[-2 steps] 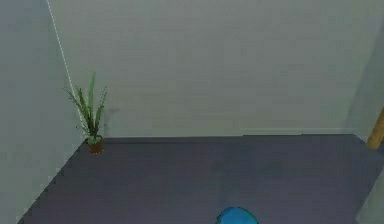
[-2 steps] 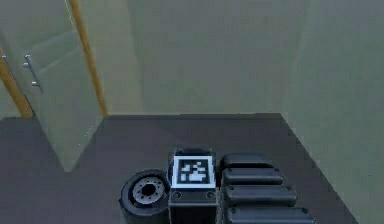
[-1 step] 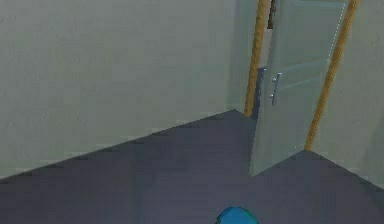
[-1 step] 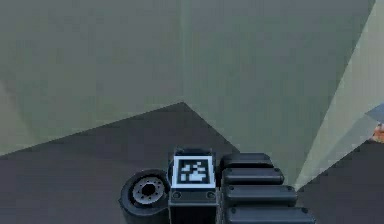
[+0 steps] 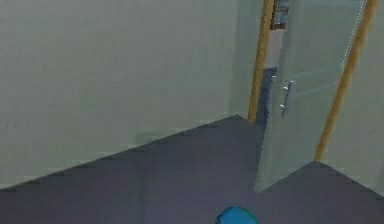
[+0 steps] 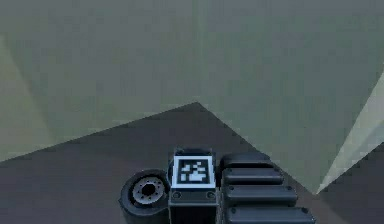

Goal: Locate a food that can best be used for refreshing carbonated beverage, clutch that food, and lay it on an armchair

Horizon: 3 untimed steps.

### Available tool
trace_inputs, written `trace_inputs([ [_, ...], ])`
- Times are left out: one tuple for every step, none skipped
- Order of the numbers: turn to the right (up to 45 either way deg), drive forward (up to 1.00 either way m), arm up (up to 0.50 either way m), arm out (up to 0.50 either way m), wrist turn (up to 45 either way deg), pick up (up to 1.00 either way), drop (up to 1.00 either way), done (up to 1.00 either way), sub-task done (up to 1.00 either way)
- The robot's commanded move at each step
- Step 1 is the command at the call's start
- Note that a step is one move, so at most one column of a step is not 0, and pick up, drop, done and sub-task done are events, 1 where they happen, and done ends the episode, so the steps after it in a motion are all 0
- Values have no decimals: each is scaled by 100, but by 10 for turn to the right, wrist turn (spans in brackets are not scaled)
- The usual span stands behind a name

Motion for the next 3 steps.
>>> trace_inputs([
  [30, 0, 0, 0, 0, 0, 0, 0, 0],
  [0, 100, 0, 0, 0, 0, 0, 0, 0],
  [0, 60, 0, 0, 0, 0, 0, 0, 0],
])
